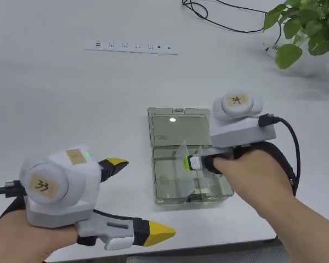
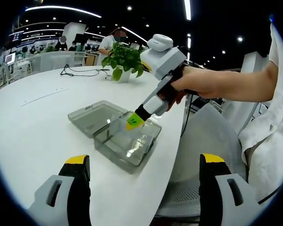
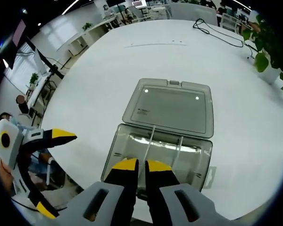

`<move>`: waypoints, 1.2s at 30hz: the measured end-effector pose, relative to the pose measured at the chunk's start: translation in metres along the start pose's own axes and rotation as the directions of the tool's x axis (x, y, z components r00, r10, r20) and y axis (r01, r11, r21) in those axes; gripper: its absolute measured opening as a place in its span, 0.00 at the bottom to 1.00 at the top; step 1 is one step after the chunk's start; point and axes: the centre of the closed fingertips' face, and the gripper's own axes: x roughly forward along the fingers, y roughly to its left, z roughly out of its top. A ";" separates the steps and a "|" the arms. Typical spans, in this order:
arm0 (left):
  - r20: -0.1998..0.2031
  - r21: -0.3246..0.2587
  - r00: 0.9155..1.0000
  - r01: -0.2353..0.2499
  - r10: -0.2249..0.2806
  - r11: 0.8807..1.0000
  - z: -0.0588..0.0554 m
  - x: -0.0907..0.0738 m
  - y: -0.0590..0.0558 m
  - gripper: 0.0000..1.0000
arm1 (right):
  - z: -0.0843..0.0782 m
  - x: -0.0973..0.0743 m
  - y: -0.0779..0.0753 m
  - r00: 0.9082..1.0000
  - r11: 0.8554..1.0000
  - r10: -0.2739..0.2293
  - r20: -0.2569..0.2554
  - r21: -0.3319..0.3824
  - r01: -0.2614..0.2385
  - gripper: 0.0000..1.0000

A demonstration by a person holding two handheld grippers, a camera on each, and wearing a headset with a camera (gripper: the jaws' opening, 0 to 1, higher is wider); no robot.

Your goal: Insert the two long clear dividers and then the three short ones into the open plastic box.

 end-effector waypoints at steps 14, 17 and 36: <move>0.003 -0.006 1.000 0.003 -0.003 1.000 0.001 0.001 0.000 0.98 | -0.002 -0.005 0.000 1.000 1.000 0.001 0.018 0.003 -0.001 0.06; 0.005 -0.005 1.000 0.004 -0.004 1.000 0.002 0.001 0.000 0.98 | -0.003 -0.004 -0.001 1.000 1.000 -0.002 0.016 0.000 0.002 0.06; -0.002 0.006 1.000 0.007 -0.007 1.000 0.000 0.000 -0.001 0.99 | -0.001 0.007 0.007 0.996 0.996 0.059 -0.061 -0.066 -0.063 0.07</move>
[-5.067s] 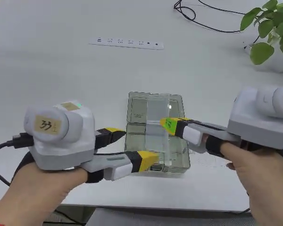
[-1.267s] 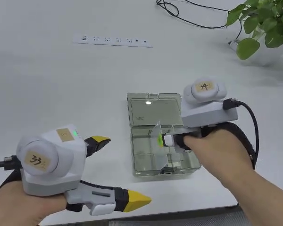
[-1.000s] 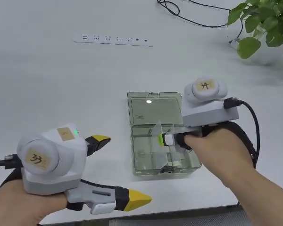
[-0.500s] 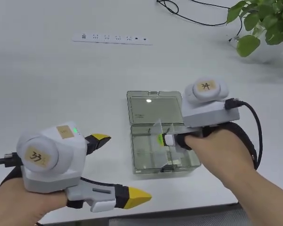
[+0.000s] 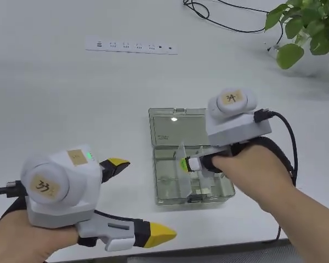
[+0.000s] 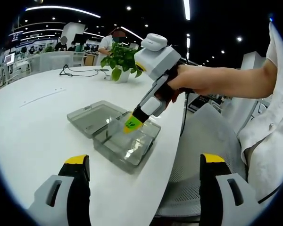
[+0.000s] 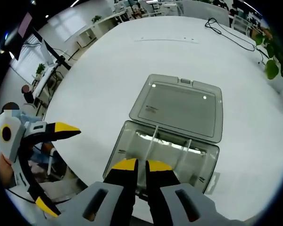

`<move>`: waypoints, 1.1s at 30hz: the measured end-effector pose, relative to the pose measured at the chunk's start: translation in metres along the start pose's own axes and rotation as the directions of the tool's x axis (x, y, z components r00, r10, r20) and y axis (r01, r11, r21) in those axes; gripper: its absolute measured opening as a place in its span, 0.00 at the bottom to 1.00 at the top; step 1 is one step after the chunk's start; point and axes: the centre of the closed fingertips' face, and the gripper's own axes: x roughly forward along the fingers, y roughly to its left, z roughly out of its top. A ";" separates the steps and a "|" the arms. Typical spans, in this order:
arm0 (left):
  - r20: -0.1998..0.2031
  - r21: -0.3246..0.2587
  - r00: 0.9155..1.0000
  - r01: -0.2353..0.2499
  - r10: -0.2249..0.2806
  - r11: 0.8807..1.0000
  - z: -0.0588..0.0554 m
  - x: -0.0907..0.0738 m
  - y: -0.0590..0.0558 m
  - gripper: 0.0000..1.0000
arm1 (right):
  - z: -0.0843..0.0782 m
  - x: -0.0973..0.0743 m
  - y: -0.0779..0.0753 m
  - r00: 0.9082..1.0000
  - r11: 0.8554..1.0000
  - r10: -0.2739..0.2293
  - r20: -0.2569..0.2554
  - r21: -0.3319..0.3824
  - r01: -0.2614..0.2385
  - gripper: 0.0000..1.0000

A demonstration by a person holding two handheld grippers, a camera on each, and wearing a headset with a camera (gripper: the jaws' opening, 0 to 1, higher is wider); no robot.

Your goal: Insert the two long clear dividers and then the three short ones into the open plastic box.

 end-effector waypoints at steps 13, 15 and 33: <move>-0.006 0.002 1.000 0.004 -0.004 1.000 -0.001 0.001 -0.001 1.00 | -0.006 0.012 0.001 0.999 0.999 0.036 -0.035 -0.011 -0.037 0.09; -0.005 0.003 1.000 0.004 -0.004 1.000 0.000 0.001 -0.001 1.00 | -0.007 0.015 0.000 0.998 0.999 0.041 -0.039 -0.005 -0.042 0.09; -0.002 -0.004 1.000 -0.012 0.012 1.000 0.002 -0.001 -0.001 0.99 | -0.010 0.016 0.000 0.995 0.994 0.104 0.008 0.040 -0.105 0.11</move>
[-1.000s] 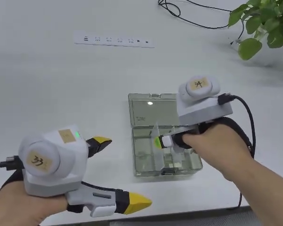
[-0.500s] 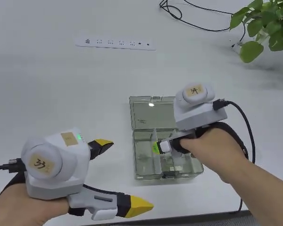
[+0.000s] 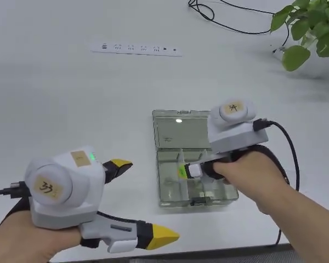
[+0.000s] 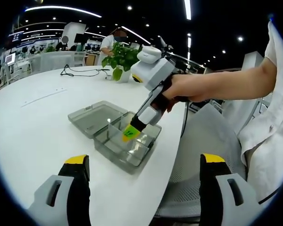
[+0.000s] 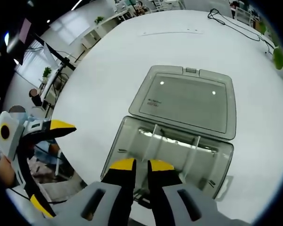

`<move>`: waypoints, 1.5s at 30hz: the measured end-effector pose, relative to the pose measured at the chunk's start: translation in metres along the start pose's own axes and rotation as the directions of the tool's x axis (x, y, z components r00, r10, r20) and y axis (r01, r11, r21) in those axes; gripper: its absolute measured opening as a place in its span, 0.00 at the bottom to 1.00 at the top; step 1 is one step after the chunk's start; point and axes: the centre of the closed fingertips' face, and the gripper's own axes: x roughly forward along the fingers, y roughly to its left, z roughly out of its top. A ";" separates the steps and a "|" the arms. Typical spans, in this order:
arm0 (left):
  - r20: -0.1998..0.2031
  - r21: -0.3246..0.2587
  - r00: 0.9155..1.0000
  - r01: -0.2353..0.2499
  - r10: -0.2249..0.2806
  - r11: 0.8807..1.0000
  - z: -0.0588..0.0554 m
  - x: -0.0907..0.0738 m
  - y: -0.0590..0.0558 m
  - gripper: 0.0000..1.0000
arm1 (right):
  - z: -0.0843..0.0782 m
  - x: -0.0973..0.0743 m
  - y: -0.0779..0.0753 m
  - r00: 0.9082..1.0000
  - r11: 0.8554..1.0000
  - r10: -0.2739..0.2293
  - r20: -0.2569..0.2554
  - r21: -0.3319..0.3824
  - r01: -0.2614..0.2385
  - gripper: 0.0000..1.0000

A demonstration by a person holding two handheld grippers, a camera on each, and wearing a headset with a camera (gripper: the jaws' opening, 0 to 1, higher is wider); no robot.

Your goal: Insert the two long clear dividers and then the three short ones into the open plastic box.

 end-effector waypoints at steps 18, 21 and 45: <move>0.006 -0.012 0.998 -0.060 0.060 0.998 0.009 -0.006 -0.006 0.99 | 0.018 -0.041 0.009 0.977 0.989 0.134 0.168 0.041 -0.143 0.20; 0.007 -0.015 0.997 -0.077 0.077 0.997 0.011 -0.008 -0.007 0.99 | 0.018 -0.052 0.011 0.972 0.988 0.148 0.185 0.023 -0.155 0.21; 0.057 -0.058 0.981 -0.184 0.187 0.981 0.028 -0.006 -0.025 0.99 | 0.004 -0.134 -0.014 0.934 0.933 0.280 0.223 -0.291 -0.211 0.36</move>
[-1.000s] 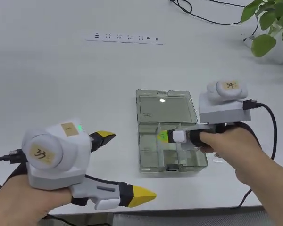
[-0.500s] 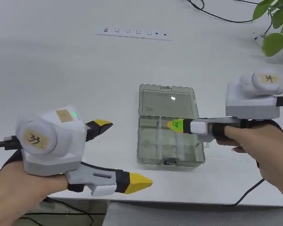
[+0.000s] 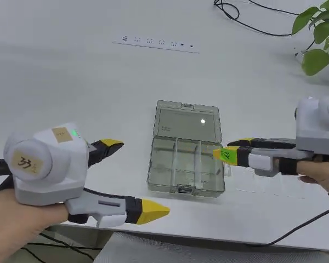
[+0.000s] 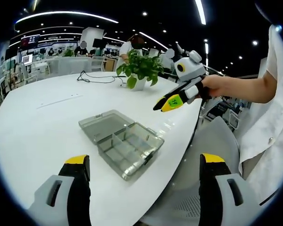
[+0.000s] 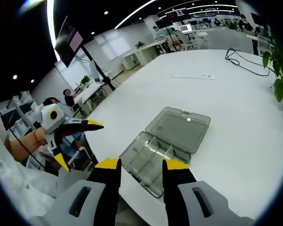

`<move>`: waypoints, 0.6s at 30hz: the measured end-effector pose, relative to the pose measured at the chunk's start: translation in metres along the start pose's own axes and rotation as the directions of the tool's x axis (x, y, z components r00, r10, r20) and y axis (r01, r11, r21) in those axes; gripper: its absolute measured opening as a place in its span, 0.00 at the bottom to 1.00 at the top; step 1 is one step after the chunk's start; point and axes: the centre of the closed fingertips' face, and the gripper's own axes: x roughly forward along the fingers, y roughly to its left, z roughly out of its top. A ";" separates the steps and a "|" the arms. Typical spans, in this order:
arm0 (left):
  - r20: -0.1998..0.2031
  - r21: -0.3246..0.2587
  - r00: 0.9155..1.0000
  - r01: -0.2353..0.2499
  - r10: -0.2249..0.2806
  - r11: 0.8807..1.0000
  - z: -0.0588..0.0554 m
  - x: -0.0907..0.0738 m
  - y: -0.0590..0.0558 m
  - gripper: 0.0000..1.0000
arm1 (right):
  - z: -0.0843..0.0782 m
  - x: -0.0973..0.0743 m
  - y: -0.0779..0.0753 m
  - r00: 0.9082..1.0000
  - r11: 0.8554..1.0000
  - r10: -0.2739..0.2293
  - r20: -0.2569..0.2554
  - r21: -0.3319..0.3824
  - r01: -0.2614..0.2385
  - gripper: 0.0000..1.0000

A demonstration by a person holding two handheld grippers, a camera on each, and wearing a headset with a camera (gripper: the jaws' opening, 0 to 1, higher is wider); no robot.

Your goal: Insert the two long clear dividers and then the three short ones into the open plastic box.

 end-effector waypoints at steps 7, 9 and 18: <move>0.003 0.014 1.000 -0.003 0.002 1.000 0.000 -0.004 0.000 0.99 | -0.008 -0.013 -0.011 0.998 0.985 0.006 -0.055 -0.172 -0.015 0.43; 0.005 0.015 1.000 -0.003 0.003 1.000 0.001 -0.005 0.001 0.99 | -0.012 -0.015 -0.015 0.997 0.975 0.006 -0.079 -0.221 -0.023 0.47; -0.004 0.022 1.000 0.001 -0.001 1.000 -0.002 -0.007 0.002 0.99 | -0.038 -0.017 -0.027 0.974 0.914 0.016 -0.225 -0.392 -0.106 0.55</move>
